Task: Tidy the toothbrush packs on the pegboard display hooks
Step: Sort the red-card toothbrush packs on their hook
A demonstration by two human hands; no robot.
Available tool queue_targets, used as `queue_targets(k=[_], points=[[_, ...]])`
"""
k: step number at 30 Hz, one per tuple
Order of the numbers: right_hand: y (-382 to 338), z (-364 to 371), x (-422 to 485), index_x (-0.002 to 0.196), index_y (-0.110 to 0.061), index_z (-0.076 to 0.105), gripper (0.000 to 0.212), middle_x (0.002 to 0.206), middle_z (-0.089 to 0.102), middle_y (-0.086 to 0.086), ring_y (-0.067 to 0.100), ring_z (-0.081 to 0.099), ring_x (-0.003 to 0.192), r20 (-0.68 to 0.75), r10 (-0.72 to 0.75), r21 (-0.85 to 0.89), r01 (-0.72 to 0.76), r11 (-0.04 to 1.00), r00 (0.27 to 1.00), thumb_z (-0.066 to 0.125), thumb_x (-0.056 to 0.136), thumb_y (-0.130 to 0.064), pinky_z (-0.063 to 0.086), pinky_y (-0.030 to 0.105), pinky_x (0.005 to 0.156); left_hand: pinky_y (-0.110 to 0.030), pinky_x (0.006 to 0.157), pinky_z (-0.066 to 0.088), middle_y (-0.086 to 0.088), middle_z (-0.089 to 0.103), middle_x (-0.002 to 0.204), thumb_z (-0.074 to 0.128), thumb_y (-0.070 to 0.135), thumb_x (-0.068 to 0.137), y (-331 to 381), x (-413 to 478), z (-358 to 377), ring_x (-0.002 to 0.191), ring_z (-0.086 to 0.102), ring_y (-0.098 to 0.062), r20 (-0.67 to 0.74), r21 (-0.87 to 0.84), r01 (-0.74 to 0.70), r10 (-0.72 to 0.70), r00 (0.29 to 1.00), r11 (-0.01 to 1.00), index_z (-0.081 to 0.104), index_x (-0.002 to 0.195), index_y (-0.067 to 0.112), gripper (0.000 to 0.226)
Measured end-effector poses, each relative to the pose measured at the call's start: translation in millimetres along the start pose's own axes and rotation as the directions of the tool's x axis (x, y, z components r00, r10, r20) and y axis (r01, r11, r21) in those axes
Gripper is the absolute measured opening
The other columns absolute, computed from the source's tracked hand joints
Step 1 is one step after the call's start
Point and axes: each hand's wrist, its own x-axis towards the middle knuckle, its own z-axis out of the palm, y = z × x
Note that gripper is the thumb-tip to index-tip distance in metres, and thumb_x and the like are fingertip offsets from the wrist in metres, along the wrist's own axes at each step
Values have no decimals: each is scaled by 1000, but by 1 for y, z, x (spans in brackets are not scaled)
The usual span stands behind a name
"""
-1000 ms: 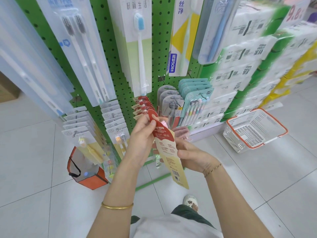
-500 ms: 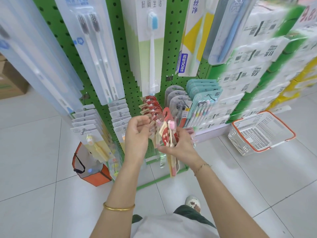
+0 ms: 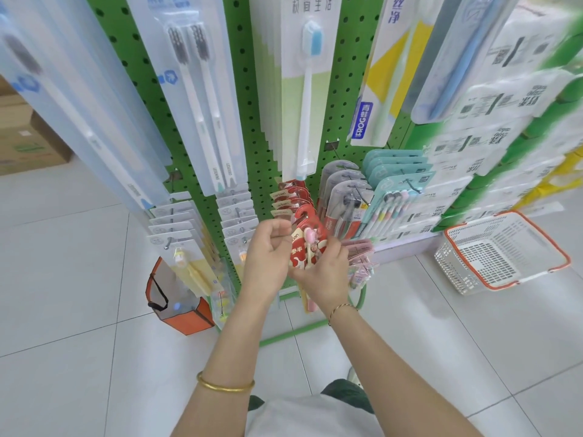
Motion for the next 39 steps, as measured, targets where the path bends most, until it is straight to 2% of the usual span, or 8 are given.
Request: queue_targets(k=[3,6,9,14,23,32,36,39], points=[[-4,10,7,130,0,36,107,117,44,12,28,40,108,-44,10,-11,-10,1000,999,83,49,-51,38,35,93,-27,92,48,11,57,103,48,0,94,0,1,0,94,56,0,5,50,-10,10,1000,999,54,103,23,25],[-9,17,15,128,1,36,100,118,44,14,31,41,109,-58,32,-7,-32,999,998,84,53,-47,36,35,90,-35,94,50,17,56,102,49,2,94,-1,3,-2,95,55,2,2,44,4,-4,1000,999,54,103,24,25],[-13,22,23,123,2,39,93,115,45,16,31,43,105,-70,42,-4,-42,999,997,84,55,-44,38,37,88,-33,94,49,18,55,102,49,3,95,-1,3,-6,94,54,5,-4,47,7,-7,1000,999,54,105,24,24],[-19,26,28,133,2,33,98,121,43,19,36,45,111,-65,51,40,-49,998,997,83,59,-38,39,39,89,-23,91,46,11,56,104,47,-3,92,0,3,-9,93,54,4,-23,62,8,-6,1000,998,53,104,22,29],[-16,31,14,134,-1,31,103,127,41,15,35,47,114,-87,97,13,-96,995,992,81,58,-51,44,41,83,-27,93,47,13,56,104,46,-4,92,-1,1,-9,94,54,3,-19,79,9,-7,1000,997,53,106,21,29],[-11,20,13,142,-9,20,107,141,30,13,34,38,126,29,146,-57,-144,988,989,76,64,-56,39,43,95,-15,85,47,10,55,106,47,-2,93,0,-9,-9,94,53,5,-8,70,4,-4,1000,998,54,109,19,27],[-4,14,8,143,-9,19,107,142,30,13,33,38,127,39,136,-79,-133,988,990,80,66,-50,36,41,100,-28,93,49,9,56,104,44,-5,92,-2,-15,-9,98,56,-4,-17,52,21,-20,1000,998,53,106,19,29],[2,6,1,142,-9,22,102,138,34,13,33,42,123,37,130,-70,-127,989,991,80,67,-47,40,42,95,-39,99,48,7,56,104,45,-6,92,-7,-19,-10,104,58,-14,-41,46,40,-38,998,998,54,106,18,29]])
